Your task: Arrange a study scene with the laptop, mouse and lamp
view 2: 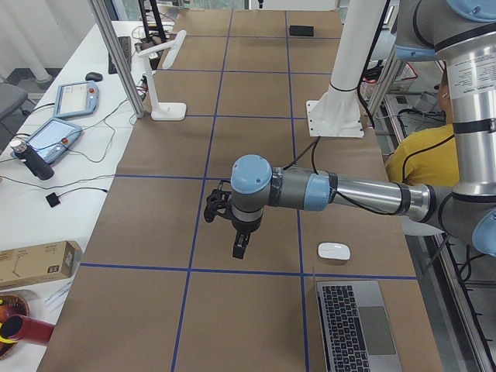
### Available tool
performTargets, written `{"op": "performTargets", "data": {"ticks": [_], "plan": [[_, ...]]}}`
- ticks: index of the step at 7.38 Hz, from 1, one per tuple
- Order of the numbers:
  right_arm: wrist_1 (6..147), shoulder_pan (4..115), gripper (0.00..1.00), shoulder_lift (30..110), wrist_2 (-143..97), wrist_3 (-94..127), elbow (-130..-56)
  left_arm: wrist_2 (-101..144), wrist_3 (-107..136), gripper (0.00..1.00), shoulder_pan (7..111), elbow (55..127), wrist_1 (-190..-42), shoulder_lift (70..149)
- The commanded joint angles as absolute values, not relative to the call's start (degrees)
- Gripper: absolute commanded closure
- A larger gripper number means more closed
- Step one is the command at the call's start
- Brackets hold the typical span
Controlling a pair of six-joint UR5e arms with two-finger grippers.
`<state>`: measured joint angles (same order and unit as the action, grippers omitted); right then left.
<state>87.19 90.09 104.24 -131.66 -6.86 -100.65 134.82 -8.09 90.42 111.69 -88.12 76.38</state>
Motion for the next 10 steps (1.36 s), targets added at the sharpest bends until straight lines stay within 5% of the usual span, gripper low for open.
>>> {"op": "performTargets", "data": {"ticks": [1, 10], "plan": [[87.3, 90.1, 0.00, 104.2, -131.7, -6.9, -100.6, 134.6, -8.5, 0.00, 90.4, 111.8, -88.4, 76.3], [87.3, 90.1, 0.00, 104.2, -131.7, -6.9, -100.6, 134.4, -7.9, 0.00, 91.2, 109.3, -87.8, 78.4]]}}
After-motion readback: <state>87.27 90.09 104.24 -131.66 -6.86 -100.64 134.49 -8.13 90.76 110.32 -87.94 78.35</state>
